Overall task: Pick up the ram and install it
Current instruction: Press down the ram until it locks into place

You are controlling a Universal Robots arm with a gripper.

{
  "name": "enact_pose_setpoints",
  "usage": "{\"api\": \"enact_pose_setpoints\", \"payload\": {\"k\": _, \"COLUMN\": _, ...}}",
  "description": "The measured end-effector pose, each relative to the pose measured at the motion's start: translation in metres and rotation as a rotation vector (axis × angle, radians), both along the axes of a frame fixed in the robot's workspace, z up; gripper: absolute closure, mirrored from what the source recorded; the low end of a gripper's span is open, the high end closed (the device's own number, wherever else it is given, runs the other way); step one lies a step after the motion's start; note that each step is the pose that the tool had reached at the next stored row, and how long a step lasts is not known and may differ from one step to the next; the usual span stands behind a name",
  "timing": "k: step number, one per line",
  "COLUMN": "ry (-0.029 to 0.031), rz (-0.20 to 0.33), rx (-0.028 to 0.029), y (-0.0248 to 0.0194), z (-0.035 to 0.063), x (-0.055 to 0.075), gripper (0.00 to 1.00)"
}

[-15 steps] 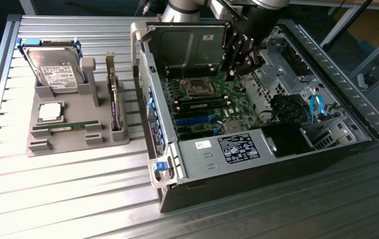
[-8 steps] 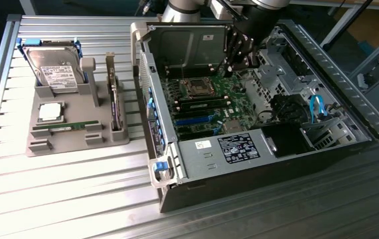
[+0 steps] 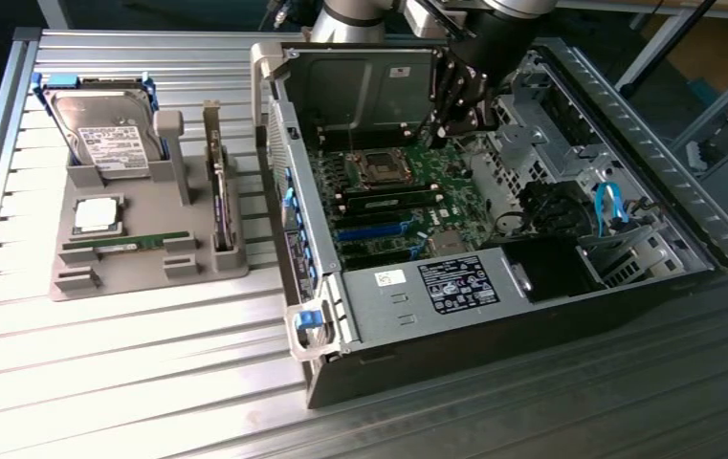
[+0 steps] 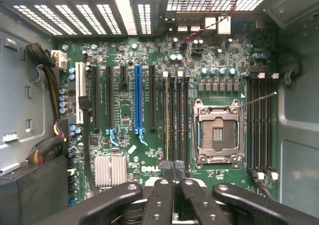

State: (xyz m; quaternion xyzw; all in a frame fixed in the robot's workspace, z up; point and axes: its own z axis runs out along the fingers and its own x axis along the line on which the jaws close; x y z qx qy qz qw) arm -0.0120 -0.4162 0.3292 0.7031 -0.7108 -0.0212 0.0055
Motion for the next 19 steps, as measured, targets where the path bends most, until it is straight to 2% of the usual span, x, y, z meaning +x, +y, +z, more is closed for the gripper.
{"api": "enact_pose_setpoints", "payload": {"k": 11, "ry": 0.0, "rz": 0.0, "rx": 0.0, "y": 0.0, "z": 0.0, "x": 0.001, "gripper": 0.9}}
{"api": "enact_pose_setpoints", "payload": {"k": 19, "ry": 0.0, "rz": 0.0, "rx": -0.0001, "y": 0.0, "z": 0.0, "x": 0.022, "gripper": 0.9}}
